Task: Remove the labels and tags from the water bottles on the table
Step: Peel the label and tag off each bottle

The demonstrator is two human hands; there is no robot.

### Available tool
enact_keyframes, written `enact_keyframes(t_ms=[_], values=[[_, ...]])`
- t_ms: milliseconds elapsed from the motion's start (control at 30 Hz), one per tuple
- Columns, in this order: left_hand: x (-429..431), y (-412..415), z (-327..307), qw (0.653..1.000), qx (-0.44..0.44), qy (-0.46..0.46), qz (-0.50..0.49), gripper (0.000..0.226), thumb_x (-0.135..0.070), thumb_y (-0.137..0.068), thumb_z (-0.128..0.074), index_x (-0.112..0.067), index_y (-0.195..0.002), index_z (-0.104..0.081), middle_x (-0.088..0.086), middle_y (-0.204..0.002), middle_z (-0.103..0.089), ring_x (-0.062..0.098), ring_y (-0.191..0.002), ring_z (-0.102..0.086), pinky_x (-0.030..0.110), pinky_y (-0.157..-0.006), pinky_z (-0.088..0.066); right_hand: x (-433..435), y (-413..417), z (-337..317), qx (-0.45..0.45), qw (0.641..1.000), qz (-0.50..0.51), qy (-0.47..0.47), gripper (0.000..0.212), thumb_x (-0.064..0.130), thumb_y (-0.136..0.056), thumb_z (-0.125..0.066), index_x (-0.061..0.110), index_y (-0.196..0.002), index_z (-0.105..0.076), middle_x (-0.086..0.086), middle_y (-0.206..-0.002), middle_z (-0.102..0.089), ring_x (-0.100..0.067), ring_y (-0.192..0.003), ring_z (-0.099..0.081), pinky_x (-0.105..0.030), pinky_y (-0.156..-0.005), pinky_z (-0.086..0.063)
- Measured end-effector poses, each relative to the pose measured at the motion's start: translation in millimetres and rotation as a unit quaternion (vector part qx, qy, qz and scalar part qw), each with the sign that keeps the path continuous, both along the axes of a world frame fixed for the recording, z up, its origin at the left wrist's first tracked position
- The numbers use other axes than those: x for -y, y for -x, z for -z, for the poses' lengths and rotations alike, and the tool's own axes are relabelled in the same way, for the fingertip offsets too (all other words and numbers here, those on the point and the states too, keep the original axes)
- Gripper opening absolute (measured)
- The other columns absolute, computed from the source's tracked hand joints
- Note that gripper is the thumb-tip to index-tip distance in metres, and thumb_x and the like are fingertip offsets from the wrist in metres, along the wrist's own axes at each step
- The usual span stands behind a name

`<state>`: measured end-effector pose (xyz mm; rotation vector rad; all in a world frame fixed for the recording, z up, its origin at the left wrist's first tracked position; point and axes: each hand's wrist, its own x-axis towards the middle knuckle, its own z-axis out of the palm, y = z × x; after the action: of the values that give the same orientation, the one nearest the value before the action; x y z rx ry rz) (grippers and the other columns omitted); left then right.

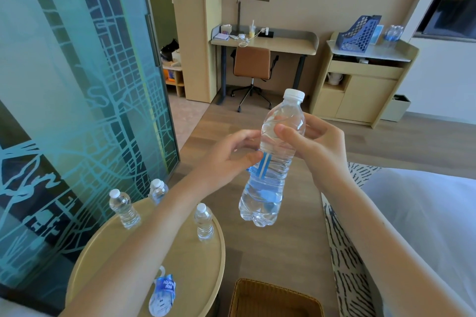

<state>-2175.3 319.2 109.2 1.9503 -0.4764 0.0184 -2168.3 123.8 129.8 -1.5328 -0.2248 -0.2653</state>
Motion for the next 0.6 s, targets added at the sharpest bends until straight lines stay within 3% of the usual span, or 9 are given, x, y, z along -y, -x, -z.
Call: enact_keyframes(t_ms=[100,200,300,433,600], values=[[-0.5,-1.6,4.0,0.999,0.027,-0.020,-0.018,0.033,-0.025,-0.095,-0.066,-0.023,-0.127,-0.064,-0.012,-0.118,-0.070,-0.001,-0.113,-0.060,0.005,-0.096,-0.033,0.6,-0.2,0.5,0.002,1.000,0.005,0.002,0.032,0.024,-0.075,-0.089,0.021,-0.105,-0.078,0.002,-0.094,-0.080,-0.016,-0.090,-0.077,-0.028,-0.072,-0.062],[-1.7,-2.8,5.0,0.995,0.059,-0.037,-0.064,0.027,-0.031,-0.089,-0.073,-0.026,-0.115,-0.068,-0.013,-0.107,-0.070,0.008,-0.110,-0.059,-0.002,-0.084,-0.031,0.6,-1.1,1.8,0.003,1.000,0.011,0.006,0.031,0.022,-0.075,-0.089,0.022,-0.105,-0.078,0.004,-0.093,-0.080,-0.013,-0.088,-0.077,-0.024,-0.070,-0.060],[-2.2,-3.7,5.6,0.994,0.075,-0.025,-0.078,0.014,-0.029,-0.085,-0.077,-0.032,-0.096,-0.068,-0.016,-0.094,-0.068,0.013,-0.104,-0.059,0.004,-0.087,-0.036,0.2,-2.6,3.1,-0.001,1.000,0.015,0.005,0.034,0.023,-0.074,-0.089,0.022,-0.106,-0.077,0.005,-0.093,-0.080,-0.013,-0.089,-0.077,-0.024,-0.071,-0.061],[-1.8,-4.0,4.9,0.993,0.091,-0.026,-0.074,0.015,-0.026,-0.084,-0.078,-0.036,-0.082,-0.067,-0.019,-0.083,-0.064,0.014,-0.098,-0.058,0.030,-0.088,-0.046,-0.5,-5.0,4.8,0.002,1.000,0.016,0.005,0.031,0.025,-0.073,-0.090,0.027,-0.101,-0.078,0.006,-0.092,-0.080,-0.011,-0.087,-0.077,-0.020,-0.068,-0.059],[-1.3,-4.0,6.2,0.992,0.095,-0.022,-0.079,0.019,-0.023,-0.083,-0.079,-0.036,-0.075,-0.069,-0.015,-0.079,-0.063,0.015,-0.092,-0.058,0.030,-0.085,-0.045,-0.8,-7.3,7.7,0.001,1.000,0.017,0.012,0.026,0.031,-0.069,-0.089,0.034,-0.093,-0.080,0.006,-0.092,-0.080,-0.012,-0.088,-0.076,-0.024,-0.071,-0.060]])
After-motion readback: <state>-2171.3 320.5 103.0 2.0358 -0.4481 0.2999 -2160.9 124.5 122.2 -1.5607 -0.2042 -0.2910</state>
